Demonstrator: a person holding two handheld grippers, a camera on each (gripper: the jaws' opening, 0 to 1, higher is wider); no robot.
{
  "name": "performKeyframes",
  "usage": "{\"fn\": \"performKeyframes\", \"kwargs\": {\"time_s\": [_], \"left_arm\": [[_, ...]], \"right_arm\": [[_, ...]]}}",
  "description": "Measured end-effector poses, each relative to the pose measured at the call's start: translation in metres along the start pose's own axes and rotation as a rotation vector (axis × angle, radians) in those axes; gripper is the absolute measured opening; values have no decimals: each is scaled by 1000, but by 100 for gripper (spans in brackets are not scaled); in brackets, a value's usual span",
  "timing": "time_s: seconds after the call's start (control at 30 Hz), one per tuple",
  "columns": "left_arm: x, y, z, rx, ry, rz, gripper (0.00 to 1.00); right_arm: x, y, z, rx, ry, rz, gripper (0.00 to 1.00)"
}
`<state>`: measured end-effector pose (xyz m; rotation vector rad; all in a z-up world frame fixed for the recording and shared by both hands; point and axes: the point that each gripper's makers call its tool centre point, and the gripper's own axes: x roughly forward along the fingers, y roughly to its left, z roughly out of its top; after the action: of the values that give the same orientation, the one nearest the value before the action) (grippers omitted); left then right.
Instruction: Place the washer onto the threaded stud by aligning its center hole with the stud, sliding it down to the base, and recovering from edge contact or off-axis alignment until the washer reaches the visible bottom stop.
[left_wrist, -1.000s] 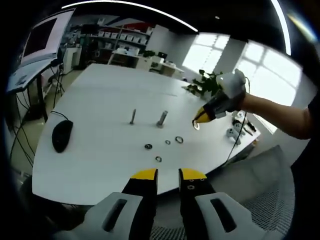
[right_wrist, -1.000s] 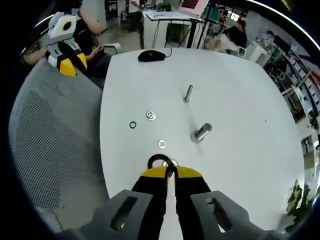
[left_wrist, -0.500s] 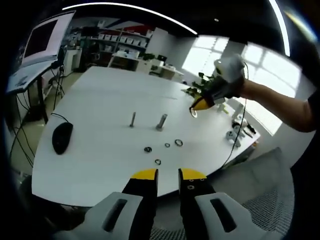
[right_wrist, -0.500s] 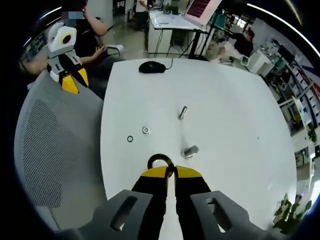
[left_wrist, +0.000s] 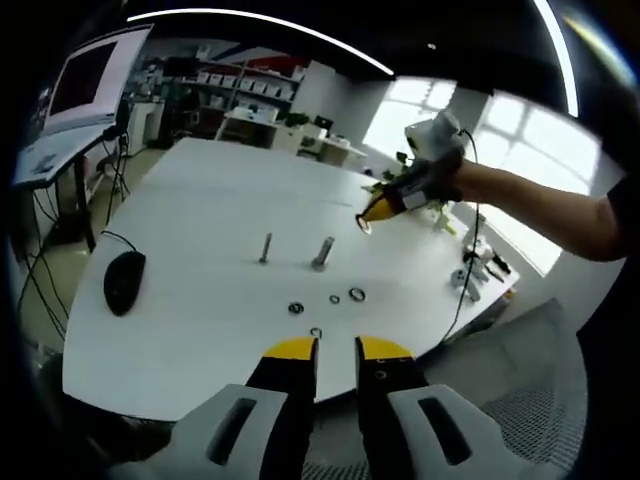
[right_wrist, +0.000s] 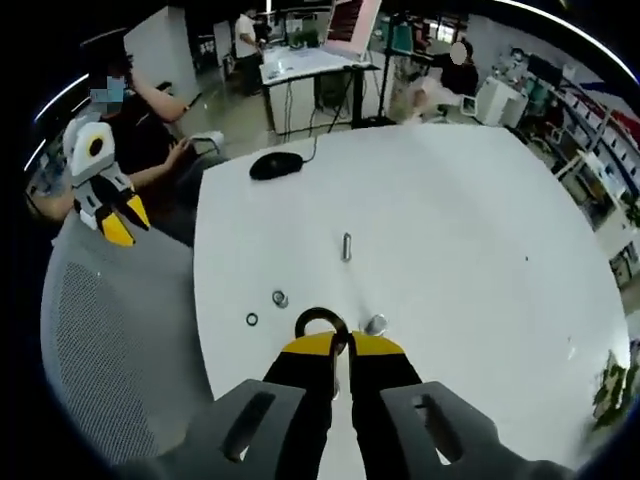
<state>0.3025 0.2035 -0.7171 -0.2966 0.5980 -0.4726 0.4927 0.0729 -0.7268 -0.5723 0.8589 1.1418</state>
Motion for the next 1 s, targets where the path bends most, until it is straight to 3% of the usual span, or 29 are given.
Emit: {"fn": "performKeyframes", "kwargs": {"time_s": [0.1,0.33,0.6,1.0], "left_arm": [[0,0,1,-6,-4,1,10],[1,-1,4,-8,-17,-2,9],[2,1,7,-14,-27,0,8],[2,2,9,-20,-36,6,8]], "right_arm": [[5,-5,2,89,-23,21,6],[19,-23,-8,173,16,2,6],[41,-34,-21,370,63,14,6],[58,-49,-28,458,98,-6,6]]}}
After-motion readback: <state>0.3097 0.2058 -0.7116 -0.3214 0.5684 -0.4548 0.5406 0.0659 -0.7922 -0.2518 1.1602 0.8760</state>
